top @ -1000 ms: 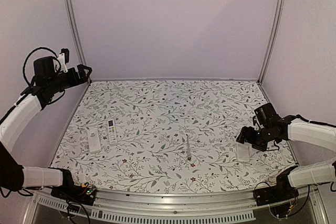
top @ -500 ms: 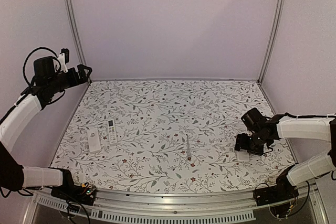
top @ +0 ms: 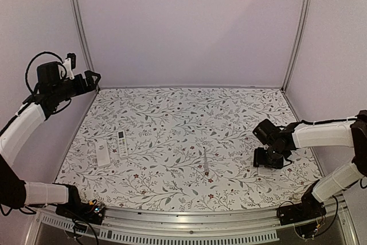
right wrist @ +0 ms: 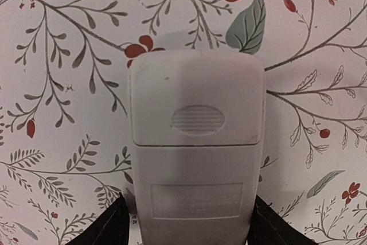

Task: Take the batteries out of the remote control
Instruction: Pick up the remote control from the center of the board.

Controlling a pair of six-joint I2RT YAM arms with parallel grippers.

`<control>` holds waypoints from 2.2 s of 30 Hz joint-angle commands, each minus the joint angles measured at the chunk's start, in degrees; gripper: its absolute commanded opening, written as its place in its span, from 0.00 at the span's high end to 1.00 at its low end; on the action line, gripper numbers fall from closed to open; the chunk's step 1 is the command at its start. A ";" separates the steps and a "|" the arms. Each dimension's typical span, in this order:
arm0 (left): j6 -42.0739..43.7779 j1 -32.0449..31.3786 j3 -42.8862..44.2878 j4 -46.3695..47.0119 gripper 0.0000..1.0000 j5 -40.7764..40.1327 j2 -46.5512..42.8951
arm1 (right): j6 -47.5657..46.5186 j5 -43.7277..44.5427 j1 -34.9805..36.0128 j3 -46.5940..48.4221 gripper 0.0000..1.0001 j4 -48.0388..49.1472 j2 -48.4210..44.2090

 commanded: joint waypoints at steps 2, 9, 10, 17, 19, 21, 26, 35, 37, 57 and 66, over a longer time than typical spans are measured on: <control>-0.21 -0.61 -0.70 -0.55 0.00 0.82 0.74 | -2.13 -0.13 3.23 2.84 0.34 1.55 3.50; -0.38 -0.60 -0.70 -0.55 0.00 1.14 0.94 | -2.68 0.42 5.14 4.69 0.35 -0.66 7.25; -0.49 -0.59 -0.70 -0.55 0.00 1.12 1.02 | -2.37 0.65 5.14 4.74 0.35 -1.33 7.53; -0.50 -0.59 -0.70 -0.57 0.00 1.40 1.02 | 0.04 0.76 5.12 4.49 0.35 -3.02 7.53; -0.50 -0.65 -0.70 -0.58 0.00 1.56 1.03 | -0.19 0.48 5.14 4.20 0.38 -2.46 6.96; -0.50 -0.59 -0.70 -0.59 0.00 1.47 1.03 | -0.40 0.26 5.14 4.08 0.39 -2.05 6.84; -0.52 -0.61 -0.70 -0.65 0.00 1.55 1.12 | 0.22 0.39 4.94 3.59 0.40 -1.93 7.74; -0.63 -0.75 -0.79 -0.67 0.00 1.63 1.38 | 0.91 -1.32 4.14 1.56 0.42 0.78 6.65; -0.71 -0.76 -0.79 -0.69 0.00 1.76 1.51 | 0.69 -1.14 4.09 1.36 0.45 1.75 5.96; -3.89 -20.06 -3.36 4.80 0.00 12.45 12.29 | -16.55 -8.87 5.21 4.86 0.56 9.38 -1.34; -5.47 -29.87 -3.49 8.59 0.00 21.32 19.94 | -24.43 -12.08 10.16 13.66 0.56 10.31 2.56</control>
